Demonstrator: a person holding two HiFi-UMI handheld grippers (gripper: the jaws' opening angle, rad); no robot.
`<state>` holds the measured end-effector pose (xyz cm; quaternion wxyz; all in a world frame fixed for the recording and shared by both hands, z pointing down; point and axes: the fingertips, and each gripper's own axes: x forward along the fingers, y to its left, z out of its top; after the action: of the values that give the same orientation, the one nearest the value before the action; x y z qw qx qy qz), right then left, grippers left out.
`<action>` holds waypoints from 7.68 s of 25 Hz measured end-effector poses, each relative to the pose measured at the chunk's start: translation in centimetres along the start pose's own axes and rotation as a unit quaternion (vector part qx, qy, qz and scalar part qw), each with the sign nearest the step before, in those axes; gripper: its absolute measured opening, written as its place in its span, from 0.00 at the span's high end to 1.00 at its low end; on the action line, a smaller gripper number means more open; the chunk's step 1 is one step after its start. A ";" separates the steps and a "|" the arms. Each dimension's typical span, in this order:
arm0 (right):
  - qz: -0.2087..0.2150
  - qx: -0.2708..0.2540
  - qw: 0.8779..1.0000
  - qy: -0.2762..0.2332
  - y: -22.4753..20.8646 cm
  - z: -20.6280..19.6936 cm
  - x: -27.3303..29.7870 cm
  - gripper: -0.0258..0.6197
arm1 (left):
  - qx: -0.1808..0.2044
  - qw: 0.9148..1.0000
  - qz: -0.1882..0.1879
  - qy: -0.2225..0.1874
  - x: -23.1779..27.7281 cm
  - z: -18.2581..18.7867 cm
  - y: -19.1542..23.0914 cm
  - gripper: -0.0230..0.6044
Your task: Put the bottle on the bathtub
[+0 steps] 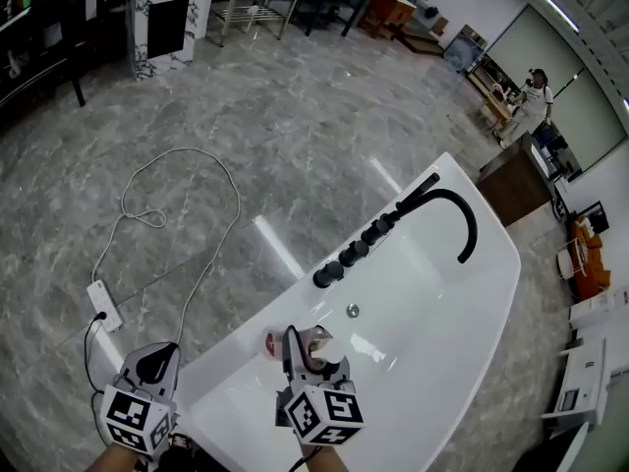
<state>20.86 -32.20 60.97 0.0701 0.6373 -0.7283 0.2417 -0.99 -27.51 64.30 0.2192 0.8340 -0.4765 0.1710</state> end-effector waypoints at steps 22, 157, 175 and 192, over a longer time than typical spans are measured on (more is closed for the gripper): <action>-0.016 -0.015 1.000 -0.012 -2.1 2.1 4.3 0.61 | -0.010 1.000 0.013 -0.002 2.3 0.3 1.4 0.96; -0.089 0.001 0.993 -0.076 3.2 11.4 -18.6 0.65 | 0.037 0.993 -0.065 -0.092 -10.2 17.1 -8.3 0.96; -0.128 -0.008 0.981 -0.144 6.9 14.7 -25.8 0.84 | 0.048 0.984 -0.112 -0.129 -16.4 20.3 -10.3 0.96; -0.147 -0.025 0.981 -0.127 8.7 12.9 -26.8 0.92 | 0.055 0.983 -0.130 -0.117 -17.3 19.5 -11.5 0.96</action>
<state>19.90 -13.28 36.39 0.0277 0.7607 -0.6358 0.1281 2.10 -20.17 36.99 0.1362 0.9139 -0.3763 0.0680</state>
